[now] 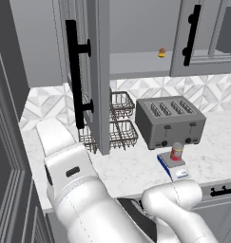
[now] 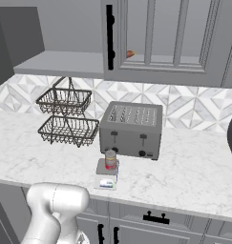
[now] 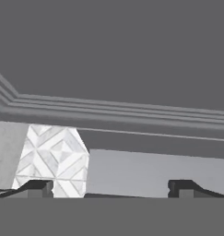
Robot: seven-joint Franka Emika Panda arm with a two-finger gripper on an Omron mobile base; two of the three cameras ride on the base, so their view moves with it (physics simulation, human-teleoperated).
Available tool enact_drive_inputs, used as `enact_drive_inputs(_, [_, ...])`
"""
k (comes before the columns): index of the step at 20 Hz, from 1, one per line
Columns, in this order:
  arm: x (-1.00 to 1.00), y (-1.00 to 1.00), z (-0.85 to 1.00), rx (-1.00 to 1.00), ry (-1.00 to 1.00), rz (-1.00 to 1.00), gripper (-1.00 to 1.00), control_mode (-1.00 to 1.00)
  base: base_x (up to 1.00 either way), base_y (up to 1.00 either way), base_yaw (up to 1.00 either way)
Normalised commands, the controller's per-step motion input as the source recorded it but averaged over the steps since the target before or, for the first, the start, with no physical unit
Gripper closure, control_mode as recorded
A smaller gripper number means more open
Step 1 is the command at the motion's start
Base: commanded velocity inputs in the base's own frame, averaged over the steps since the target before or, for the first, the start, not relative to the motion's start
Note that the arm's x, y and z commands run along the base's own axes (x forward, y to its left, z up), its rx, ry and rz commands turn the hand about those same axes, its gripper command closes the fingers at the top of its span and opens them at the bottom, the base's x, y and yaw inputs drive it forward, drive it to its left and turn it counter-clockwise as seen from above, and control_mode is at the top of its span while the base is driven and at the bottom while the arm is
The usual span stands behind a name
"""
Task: Pick the canned food and place it on the digital scale for weighing, and close the cabinet.
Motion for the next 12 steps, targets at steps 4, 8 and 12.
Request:
enact_drive_inputs(4, [0.78,0.00,0.00,0.02,-0.01,-0.02,-1.00,-1.00,0.00,0.00,0.00])
enact_drive_inputs(8, [0.56,-0.14,0.00,0.09,-0.04,-0.10,-1.00,-1.00,0.00,0.00,0.00])
enact_drive_inputs(12, [0.51,-0.03,0.00,0.07,-0.02,-0.24,-1.00,-1.00,0.00,0.00,0.00])
